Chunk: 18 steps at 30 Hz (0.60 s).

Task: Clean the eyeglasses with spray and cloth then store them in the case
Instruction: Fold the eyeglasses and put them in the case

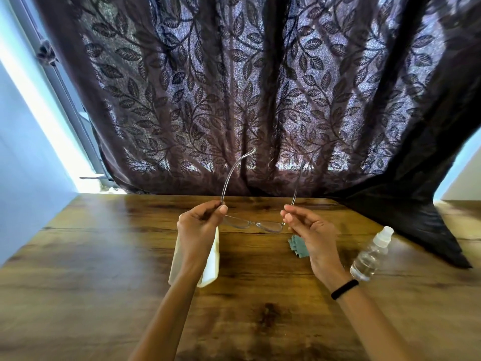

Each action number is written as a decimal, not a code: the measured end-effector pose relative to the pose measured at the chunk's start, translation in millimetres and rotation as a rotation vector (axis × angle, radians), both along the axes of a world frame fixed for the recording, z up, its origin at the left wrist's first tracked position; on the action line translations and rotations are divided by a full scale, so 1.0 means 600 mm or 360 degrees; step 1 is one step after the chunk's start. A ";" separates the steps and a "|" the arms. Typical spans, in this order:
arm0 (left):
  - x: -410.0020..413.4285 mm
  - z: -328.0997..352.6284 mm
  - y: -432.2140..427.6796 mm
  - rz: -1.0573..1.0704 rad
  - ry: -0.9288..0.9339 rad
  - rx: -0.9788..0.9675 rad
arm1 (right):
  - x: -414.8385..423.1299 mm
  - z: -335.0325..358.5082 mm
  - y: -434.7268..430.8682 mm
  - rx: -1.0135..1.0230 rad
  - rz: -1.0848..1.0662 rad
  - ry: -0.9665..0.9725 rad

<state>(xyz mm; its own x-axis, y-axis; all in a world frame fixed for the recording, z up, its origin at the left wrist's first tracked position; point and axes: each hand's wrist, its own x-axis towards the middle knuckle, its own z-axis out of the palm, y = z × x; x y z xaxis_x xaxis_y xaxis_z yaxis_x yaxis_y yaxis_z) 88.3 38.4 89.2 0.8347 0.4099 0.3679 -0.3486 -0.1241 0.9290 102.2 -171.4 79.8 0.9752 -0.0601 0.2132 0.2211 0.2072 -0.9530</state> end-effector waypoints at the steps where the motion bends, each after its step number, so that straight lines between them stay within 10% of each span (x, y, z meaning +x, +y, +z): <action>1: -0.002 -0.003 -0.001 -0.0020 0.0015 -0.0029 | -0.002 -0.002 0.002 -0.0058 -0.0089 -0.0047; 18: -0.018 0.000 -0.020 -0.0333 0.0221 -0.0368 | -0.001 -0.006 -0.012 -0.0175 -0.0277 -0.0138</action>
